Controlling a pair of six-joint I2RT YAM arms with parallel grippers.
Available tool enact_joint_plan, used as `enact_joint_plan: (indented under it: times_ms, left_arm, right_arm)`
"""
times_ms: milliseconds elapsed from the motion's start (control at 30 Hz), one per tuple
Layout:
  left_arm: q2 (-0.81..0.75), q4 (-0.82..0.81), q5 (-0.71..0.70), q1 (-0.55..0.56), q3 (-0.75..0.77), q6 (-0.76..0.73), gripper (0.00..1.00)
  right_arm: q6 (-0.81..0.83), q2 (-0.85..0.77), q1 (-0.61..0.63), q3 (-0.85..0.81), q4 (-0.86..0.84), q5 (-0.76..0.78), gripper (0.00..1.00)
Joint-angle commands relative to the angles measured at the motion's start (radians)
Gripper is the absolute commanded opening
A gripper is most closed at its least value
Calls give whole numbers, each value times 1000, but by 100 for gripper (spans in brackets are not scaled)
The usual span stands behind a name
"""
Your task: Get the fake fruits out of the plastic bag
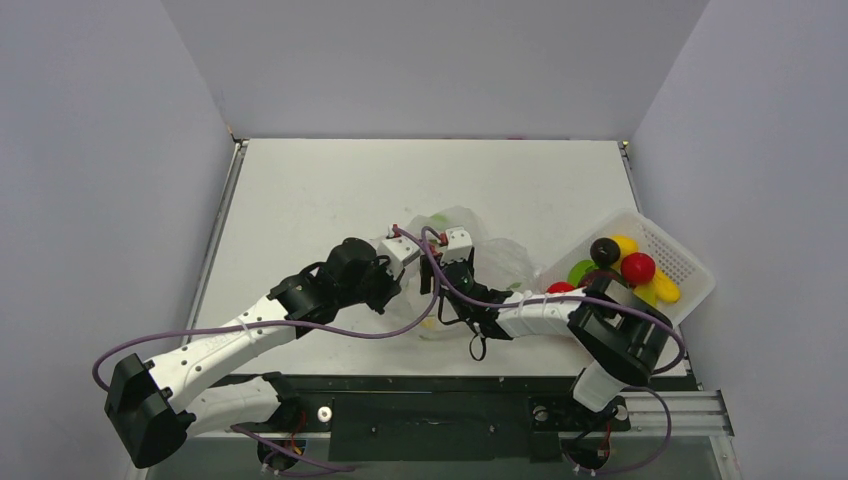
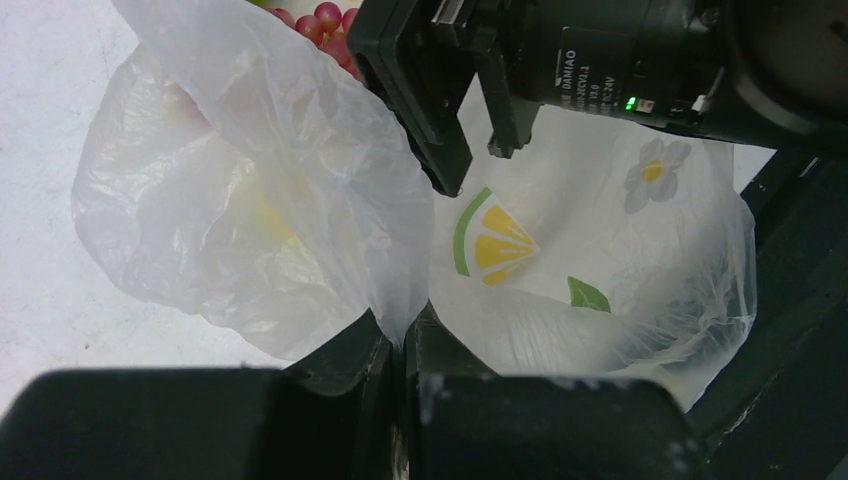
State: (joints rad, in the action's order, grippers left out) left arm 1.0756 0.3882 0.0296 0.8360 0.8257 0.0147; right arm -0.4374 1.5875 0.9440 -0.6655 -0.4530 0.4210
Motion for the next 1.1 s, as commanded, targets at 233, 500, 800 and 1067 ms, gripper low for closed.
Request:
enact_joint_plan:
  times_ms: [233, 500, 800, 1067]
  left_arm:
    - [-18, -17, 5, 3, 45, -7, 0]
    - [-13, -20, 17, 3, 44, -4, 0]
    - [-13, -23, 28, 4, 44, -4, 0]
    - [-12, -23, 29, 5, 46, -2, 0]
  right_arm:
    - [44, 202, -9, -61, -327, 67, 71]
    - [60, 346, -29, -134, -375, 85, 71]
    - [72, 455, -56, -188, -364, 55, 64]
    - [96, 441, -44, -211, -264, 87, 62]
